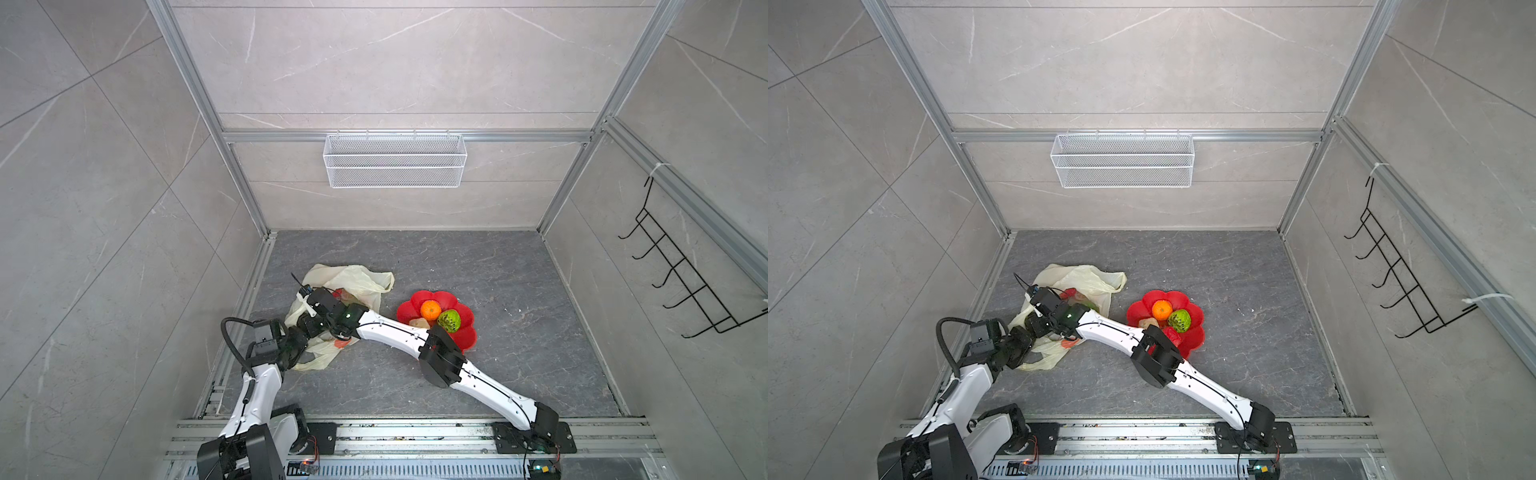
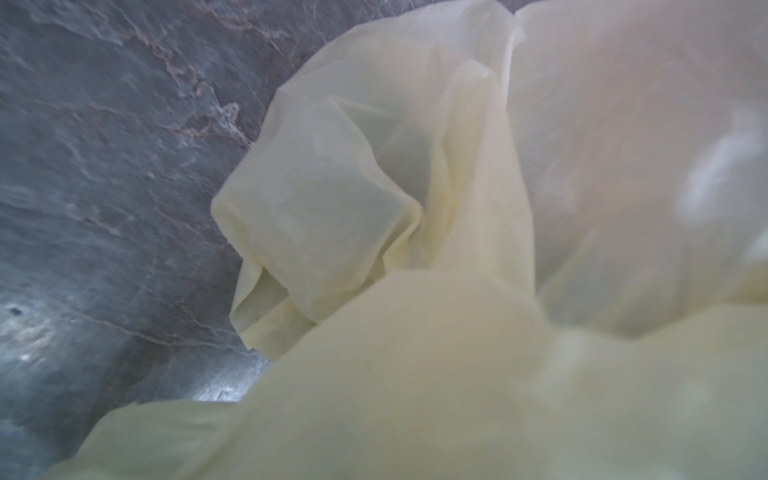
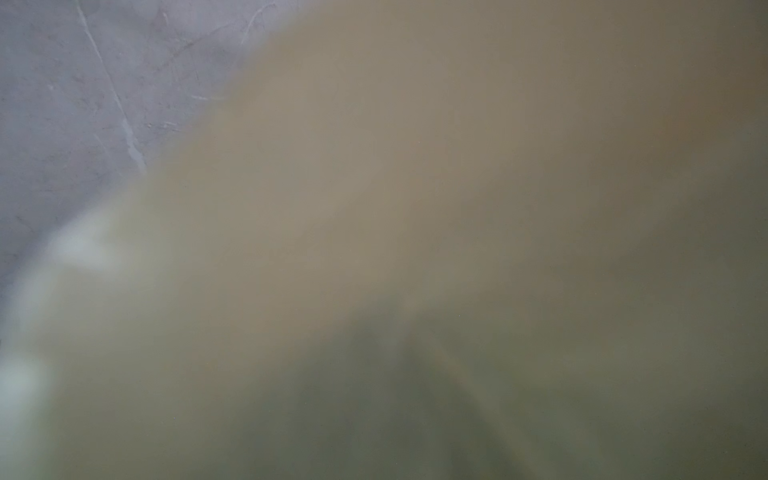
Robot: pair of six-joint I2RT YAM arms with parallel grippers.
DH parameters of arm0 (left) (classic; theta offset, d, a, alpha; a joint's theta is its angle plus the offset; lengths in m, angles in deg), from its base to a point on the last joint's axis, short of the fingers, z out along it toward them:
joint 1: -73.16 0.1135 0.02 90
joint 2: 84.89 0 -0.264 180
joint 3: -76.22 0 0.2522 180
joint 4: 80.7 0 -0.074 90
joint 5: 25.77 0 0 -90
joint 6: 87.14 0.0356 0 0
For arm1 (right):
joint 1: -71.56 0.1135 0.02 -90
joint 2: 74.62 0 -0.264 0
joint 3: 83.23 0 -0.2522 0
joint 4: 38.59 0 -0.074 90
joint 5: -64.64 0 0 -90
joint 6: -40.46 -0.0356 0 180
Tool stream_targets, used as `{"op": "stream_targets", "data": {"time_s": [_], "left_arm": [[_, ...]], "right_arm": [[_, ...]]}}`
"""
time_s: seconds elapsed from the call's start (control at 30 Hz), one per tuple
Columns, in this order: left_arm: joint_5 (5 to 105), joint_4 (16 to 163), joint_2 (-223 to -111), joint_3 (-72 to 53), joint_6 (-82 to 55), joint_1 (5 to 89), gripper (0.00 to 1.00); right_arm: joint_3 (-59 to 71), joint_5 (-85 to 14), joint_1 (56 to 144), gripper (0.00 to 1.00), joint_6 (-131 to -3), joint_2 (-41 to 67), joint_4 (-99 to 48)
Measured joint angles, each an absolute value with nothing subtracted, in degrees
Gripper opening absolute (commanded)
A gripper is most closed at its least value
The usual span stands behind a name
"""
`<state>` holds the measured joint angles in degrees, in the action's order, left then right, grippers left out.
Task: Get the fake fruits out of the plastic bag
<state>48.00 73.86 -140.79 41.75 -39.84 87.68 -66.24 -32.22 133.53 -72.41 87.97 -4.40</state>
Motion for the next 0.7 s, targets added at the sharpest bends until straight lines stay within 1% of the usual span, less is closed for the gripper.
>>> {"op": "stream_targets", "data": {"time_s": [0.3,0.7], "left_arm": [[49.14,73.75,-140.75,41.75,-39.82,87.68,0.00],[49.12,74.69,-142.26,41.75,-38.53,87.68,0.00]], "right_arm": [[-43.64,-29.55,133.53,0.53,-72.46,73.72,-8.99],[-20.30,-25.27,133.47,0.54,-72.70,55.27,-18.02]]}}
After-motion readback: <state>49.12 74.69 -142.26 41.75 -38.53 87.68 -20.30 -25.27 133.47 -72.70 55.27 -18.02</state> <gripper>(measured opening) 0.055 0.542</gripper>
